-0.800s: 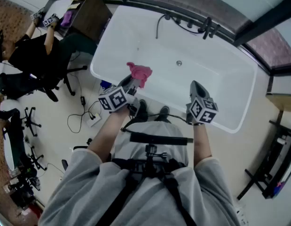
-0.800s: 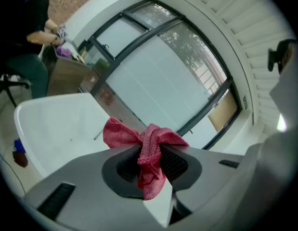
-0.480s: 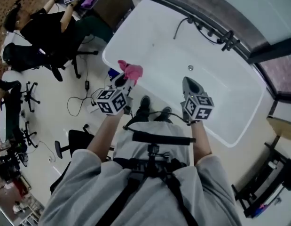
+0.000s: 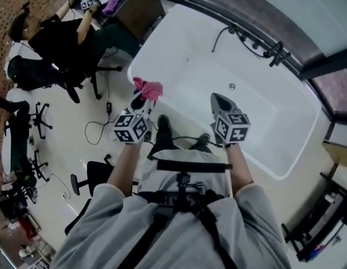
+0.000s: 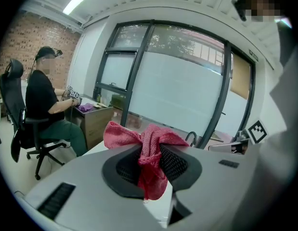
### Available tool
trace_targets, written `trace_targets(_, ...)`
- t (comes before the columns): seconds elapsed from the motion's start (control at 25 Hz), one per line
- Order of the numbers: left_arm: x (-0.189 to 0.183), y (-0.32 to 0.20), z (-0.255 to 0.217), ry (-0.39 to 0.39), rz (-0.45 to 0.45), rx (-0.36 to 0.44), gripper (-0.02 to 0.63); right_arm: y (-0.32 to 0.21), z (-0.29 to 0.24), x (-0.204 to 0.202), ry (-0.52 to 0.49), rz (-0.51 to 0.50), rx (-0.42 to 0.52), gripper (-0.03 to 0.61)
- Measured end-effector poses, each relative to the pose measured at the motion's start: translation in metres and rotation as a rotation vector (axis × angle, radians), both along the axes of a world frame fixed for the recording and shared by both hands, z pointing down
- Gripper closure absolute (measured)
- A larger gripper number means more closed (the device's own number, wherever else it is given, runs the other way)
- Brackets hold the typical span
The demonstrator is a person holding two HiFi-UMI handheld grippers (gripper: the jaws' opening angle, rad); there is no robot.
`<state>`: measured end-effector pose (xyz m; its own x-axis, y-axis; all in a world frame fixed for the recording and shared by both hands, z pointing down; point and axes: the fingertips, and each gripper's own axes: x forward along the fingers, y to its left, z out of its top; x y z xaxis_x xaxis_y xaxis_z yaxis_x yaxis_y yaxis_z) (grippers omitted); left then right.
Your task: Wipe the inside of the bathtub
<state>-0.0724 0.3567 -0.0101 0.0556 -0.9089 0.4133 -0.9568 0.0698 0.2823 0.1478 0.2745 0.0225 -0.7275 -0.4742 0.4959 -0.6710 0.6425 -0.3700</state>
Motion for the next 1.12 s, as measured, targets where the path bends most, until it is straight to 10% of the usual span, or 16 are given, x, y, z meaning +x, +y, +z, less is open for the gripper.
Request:
trace_targets(0.76,-0.132,-0.123,0.000,-0.049,0.427,0.001,0.526,-0.044,-0.006,-0.167,-0.019,0.255,-0.001,0.569)
trace_targets(1.12,-0.111,-0.179,0.012,-0.059,0.421,-0.034,0.526,-0.082,-0.006,-0.158,-0.012,0.227,-0.003,0.569)
